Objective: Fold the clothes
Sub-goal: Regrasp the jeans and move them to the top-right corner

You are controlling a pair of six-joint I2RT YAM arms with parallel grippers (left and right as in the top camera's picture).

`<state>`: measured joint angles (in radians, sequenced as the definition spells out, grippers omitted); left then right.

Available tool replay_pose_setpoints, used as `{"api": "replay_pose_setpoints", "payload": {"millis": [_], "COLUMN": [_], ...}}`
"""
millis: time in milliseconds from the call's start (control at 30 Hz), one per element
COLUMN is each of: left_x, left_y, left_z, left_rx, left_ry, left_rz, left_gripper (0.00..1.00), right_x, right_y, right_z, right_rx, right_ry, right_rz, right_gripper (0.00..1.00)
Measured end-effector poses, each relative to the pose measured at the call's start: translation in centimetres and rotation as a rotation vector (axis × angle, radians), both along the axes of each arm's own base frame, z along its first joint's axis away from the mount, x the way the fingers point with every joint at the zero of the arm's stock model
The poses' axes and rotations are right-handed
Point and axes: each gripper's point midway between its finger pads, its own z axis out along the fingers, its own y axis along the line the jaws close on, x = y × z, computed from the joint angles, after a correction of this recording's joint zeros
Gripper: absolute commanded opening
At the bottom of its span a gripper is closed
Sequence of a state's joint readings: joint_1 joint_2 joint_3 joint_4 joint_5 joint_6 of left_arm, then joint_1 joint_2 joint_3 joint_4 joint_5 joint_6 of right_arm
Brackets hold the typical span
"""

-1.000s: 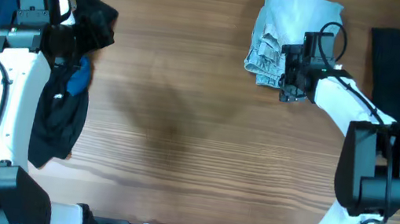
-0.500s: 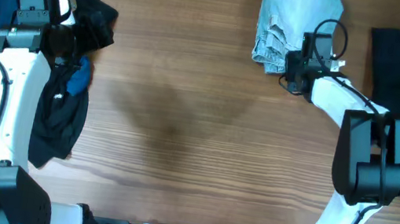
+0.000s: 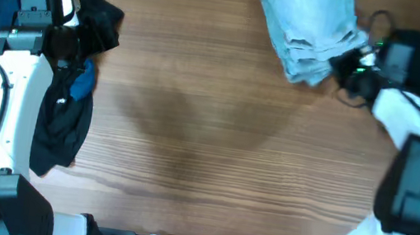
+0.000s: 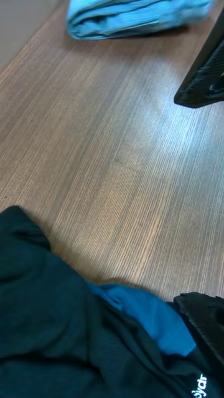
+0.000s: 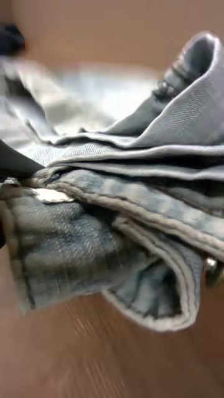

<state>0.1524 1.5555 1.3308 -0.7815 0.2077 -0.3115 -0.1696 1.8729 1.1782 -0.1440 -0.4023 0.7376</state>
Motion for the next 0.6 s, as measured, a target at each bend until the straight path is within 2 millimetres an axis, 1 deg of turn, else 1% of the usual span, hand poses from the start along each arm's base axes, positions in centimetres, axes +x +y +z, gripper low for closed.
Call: {"api": "replay_pose_setpoints", "payload": {"millis": [33, 100, 133, 200, 300, 433, 600], "left_x": [0.0, 0.0, 0.0, 0.0, 0.0, -0.1, -0.2], "left_y": [0.0, 0.0, 0.0, 0.0, 0.0, 0.0, 0.0], "left_z": [0.0, 0.0, 0.0, 0.0, 0.0, 0.0, -0.2], "left_rx": [0.0, 0.0, 0.0, 0.0, 0.0, -0.001, -0.002], "left_ry": [0.0, 0.0, 0.0, 0.0, 0.0, 0.004, 0.012], "left_rz": [0.0, 0.0, 0.0, 0.0, 0.0, 0.0, 0.0], "left_gripper": [0.95, 0.95, 0.95, 0.95, 0.95, 0.95, 0.95], "right_x": [-0.4, -1.2, -1.5, -1.8, -1.5, -0.9, 0.1], "right_y": [-0.5, -1.0, -0.9, -0.8, -0.7, -0.8, -1.0], "right_z": [1.8, 4.7, 6.0, 8.1, 10.0, 10.8, 12.5], "right_rx": [-0.004, -0.028, -0.045, -0.073, -0.103, -0.124, -0.146], "right_ry": [-0.03, -0.079, -0.098, -0.126, -0.162, -0.203, -0.269], "right_rz": [0.015, 0.04, 0.055, 0.081, 0.105, 0.112, 0.114], "right_gripper": [0.04, 0.04, 0.04, 0.04, 0.04, 0.04, 0.04]}}
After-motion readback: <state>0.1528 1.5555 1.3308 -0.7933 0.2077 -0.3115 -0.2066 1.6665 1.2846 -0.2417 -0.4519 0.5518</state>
